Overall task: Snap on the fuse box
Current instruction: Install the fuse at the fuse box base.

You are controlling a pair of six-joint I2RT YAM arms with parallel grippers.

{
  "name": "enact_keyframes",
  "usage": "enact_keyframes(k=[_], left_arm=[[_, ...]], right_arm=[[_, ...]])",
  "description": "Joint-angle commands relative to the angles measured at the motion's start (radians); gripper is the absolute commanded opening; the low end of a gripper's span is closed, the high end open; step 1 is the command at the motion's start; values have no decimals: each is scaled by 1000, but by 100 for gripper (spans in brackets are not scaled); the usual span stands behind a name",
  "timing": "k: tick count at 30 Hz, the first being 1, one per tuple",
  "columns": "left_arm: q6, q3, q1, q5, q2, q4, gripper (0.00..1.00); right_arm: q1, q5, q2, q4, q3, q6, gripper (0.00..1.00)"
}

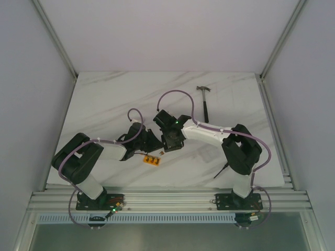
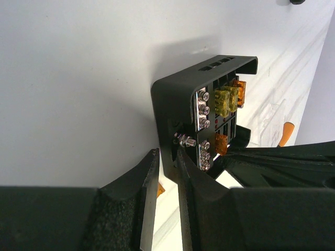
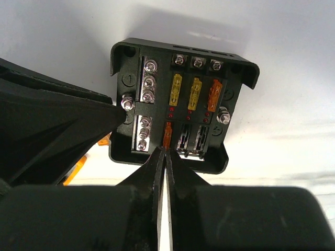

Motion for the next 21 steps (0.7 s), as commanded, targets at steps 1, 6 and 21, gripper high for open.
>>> enact_keyframes(k=[1,6,21], left_arm=[[3,-6,-7,-8,27,-31,30],[3,-7,-8,-8,28,-30,30],[3,-6,-7,-11,42,-18,30]], right_arm=[[3,15,48,-14,-17,-2,7],[2,-2,87,-9,-18,-15,0],[-45,24,299,4,-51,-86,0]])
